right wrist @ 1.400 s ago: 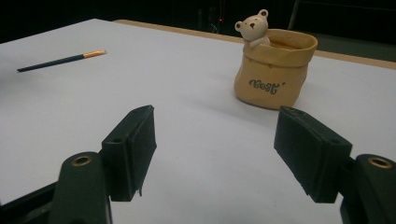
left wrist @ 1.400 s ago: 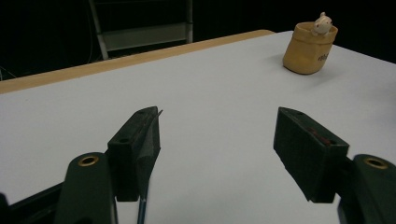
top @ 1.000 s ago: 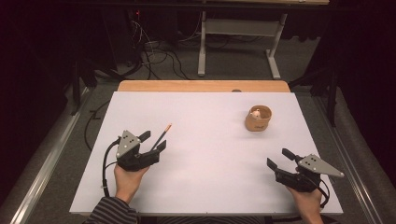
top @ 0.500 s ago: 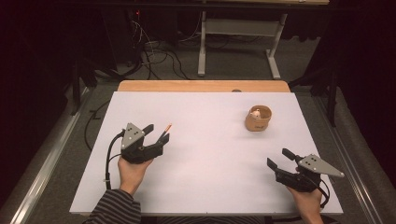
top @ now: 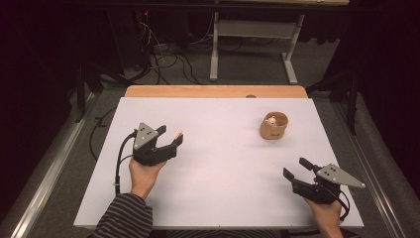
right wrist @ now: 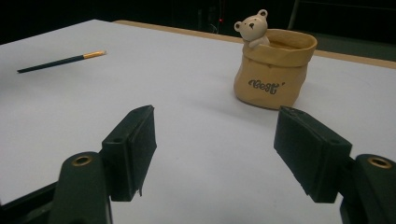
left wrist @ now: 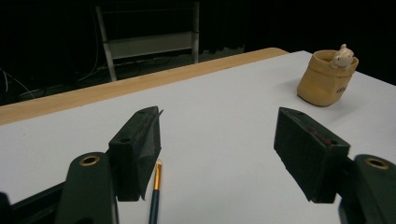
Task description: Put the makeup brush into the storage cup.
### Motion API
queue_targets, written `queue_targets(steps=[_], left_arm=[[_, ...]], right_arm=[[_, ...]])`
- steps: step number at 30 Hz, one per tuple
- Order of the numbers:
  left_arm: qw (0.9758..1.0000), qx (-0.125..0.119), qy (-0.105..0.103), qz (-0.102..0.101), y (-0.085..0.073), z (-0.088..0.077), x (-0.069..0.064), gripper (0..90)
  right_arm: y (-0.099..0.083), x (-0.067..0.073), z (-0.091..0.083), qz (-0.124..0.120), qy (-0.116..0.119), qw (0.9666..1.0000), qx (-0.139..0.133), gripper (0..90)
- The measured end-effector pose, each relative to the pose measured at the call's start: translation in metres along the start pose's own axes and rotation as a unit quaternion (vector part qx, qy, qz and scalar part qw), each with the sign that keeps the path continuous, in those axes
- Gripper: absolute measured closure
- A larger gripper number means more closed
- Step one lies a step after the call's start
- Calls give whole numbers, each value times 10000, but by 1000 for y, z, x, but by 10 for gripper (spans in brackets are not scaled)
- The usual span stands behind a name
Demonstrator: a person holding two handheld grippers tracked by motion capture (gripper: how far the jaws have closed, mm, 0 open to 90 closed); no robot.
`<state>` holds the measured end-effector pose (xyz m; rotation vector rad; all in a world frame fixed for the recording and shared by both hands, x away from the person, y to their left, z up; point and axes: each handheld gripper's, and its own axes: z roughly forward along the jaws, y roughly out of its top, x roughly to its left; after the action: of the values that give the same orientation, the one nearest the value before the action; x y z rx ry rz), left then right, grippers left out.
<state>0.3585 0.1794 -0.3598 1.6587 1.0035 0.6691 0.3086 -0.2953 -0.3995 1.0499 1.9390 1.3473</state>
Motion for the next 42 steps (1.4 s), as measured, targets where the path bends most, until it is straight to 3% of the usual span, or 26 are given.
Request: queue_targets(steps=[28,42], left_arm=[[10000,69,32,15,16,34,0,322],[9995,286,122,30,22,43,4,314]], right_arm=[[0,1,1,-50,24,10000,23,314],[0,2,1,-40,33,10000,35,314]])
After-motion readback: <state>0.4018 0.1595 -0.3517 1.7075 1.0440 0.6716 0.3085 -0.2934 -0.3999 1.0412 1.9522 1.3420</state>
